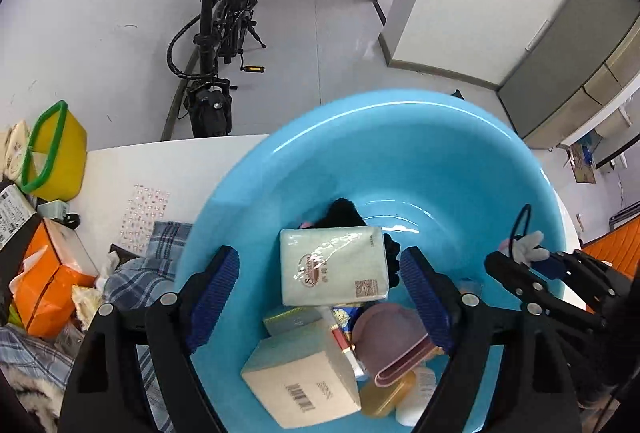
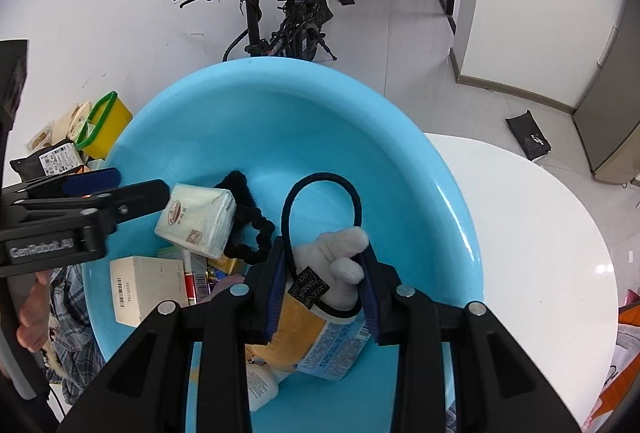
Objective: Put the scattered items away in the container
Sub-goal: 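Open the left tool over the basin while the right tool releases the hair tie inside, then raise both tools out of the blue basin and back over the shirt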
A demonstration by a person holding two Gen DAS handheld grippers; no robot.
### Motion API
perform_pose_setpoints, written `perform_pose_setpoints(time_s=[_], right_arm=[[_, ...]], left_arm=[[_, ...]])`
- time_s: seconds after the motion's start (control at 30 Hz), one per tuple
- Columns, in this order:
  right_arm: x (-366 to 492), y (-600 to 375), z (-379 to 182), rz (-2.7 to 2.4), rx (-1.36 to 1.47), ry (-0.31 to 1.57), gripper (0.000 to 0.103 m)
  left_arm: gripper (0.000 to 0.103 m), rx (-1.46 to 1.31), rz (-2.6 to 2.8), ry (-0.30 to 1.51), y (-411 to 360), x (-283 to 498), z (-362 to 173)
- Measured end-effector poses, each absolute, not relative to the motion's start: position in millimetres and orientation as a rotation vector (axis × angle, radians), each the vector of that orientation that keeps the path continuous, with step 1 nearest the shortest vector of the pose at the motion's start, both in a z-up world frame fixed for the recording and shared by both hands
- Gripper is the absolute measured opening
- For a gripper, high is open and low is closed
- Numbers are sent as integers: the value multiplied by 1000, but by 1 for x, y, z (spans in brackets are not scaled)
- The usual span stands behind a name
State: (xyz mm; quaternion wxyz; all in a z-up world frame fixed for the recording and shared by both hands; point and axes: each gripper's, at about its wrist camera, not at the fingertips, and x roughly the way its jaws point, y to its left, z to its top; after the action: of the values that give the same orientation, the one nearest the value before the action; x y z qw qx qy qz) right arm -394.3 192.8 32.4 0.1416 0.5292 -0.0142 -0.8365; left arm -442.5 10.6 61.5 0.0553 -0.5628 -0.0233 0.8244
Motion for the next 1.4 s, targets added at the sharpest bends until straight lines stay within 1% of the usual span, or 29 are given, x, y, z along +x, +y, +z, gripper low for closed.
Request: perform_pose_setpoints(time_s=[0.03,0.17,0.23,0.27,0.3,0.33,0.5,0.57,0.67,0.73,0.8,0.87,0.9,0.93,0.97,1.0,1.03,1.1,1.17,1.4], right_arm=[[-395,192,33,-2411,1518,-49,40],[-395,189,30,-2426,1516,-70,46],[-395,186,30,-2439,1519,-60,55],[-394,186,30,-2444,1517,-57,58],[-393,185,30,-2448,1514,-56,65],[-391,185,31,-2454,1506,-55,67],[-384,185,39,-2474,1482,-20,67],[-382,187,41,-2483,1470,-37,70],[-379,187,42,-2510,1448,-31,71],[-374,188,46,-2547,1392,-35,71],[-367,190,52,-2578,1313,-57,71],[-359,192,60,-2618,1222,-71,80],[-356,193,63,-2647,1177,-67,89],[-350,193,67,-2696,1102,-55,91],[-344,193,71,-2743,1022,-37,92],[-337,192,74,-2787,936,-15,96],[-329,191,78,-2826,838,10,103],[-316,189,81,-2865,699,58,103],[-308,185,82,-2888,644,118,103],[-295,175,80,-2898,638,248,103]], left_arm=[[85,-1693,2514,-64,9,-440,65],[85,-1648,2573,-90,-1,-430,74],[85,-1622,2585,-122,-5,-426,75],[85,-1614,2579,-138,-7,-425,75],[85,-1617,2574,-144,-8,-425,73],[85,-1624,2572,-143,-7,-425,73],[85,-1606,2577,-120,-10,-418,73],[85,-1568,2562,-136,-10,-411,74],[85,-1522,2608,-71,-8,-401,78],[85,-1452,2680,-3,-6,-393,85],[85,-1310,2753,0,-6,-381,97],[85,-1080,2859,3,-8,-364,111],[86,-988,2904,7,-8,-357,116],[92,-886,2960,16,-9,-348,120],[103,-824,2999,22,-9,-342,122],[103,-795,3011,18,-9,-339,123],[103,-770,3008,5,-10,-335,122],[103,-759,2981,-19,-11,-332,118],[103,-772,2992,-28,-13,-330,112],[103,-770,2986,-16,-12,-317,103]])
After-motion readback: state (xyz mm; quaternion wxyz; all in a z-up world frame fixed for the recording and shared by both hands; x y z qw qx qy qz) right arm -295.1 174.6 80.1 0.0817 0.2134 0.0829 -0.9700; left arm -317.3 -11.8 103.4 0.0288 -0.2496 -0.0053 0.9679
